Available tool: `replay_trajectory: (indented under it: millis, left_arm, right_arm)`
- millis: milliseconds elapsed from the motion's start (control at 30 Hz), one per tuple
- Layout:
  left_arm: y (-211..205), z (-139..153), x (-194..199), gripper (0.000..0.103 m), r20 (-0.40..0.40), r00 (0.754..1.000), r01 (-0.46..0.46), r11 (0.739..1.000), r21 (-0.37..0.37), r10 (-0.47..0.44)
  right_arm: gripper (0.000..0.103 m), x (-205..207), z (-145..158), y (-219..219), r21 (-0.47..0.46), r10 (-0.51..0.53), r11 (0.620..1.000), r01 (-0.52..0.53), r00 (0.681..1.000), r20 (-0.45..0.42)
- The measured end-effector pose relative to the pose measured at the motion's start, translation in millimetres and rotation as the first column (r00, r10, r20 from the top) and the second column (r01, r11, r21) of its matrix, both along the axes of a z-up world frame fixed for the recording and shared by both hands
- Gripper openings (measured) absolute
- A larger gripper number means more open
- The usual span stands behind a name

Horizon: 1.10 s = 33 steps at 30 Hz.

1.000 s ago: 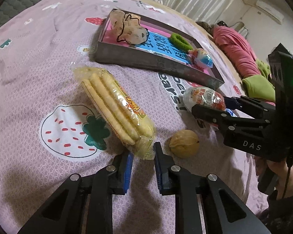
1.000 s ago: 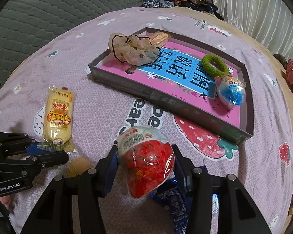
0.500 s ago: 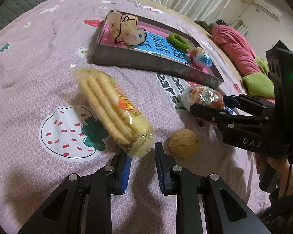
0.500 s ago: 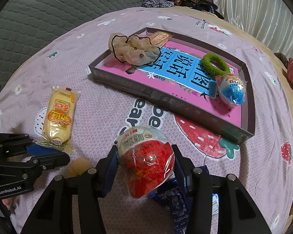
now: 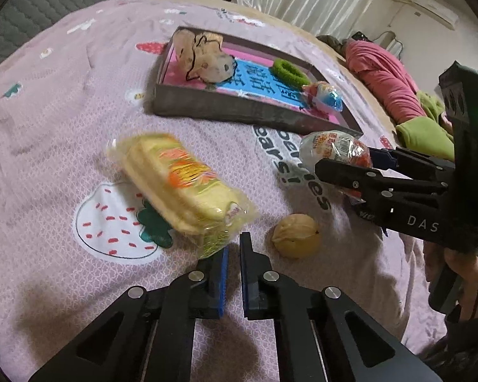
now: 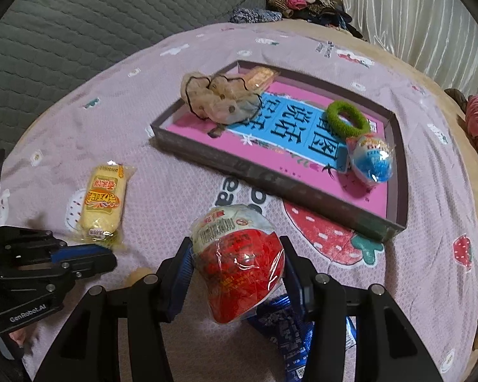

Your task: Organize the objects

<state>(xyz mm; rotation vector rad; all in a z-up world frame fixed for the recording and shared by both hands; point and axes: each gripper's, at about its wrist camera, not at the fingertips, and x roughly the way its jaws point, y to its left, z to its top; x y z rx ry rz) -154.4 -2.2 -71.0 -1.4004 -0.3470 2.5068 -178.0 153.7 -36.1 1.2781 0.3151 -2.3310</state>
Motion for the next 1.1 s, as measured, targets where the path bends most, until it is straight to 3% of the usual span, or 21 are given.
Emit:
replay_trajectory:
  millis: [633,1100]
  left_arm:
    - [8,27,7,0.006,-0.064,0.998,0.015,1.000,-0.014,-0.016]
    - [13,74,15,0.006,-0.141,0.990,0.006,0.999,-0.033,-0.011]
  right_arm:
    - [0.052,8,30,8,-0.054,-0.010,0.999,0.007,0.998,-0.054]
    - [0.052,22,66,17,-0.111,-0.017,0.994,0.005,0.994,-0.110]
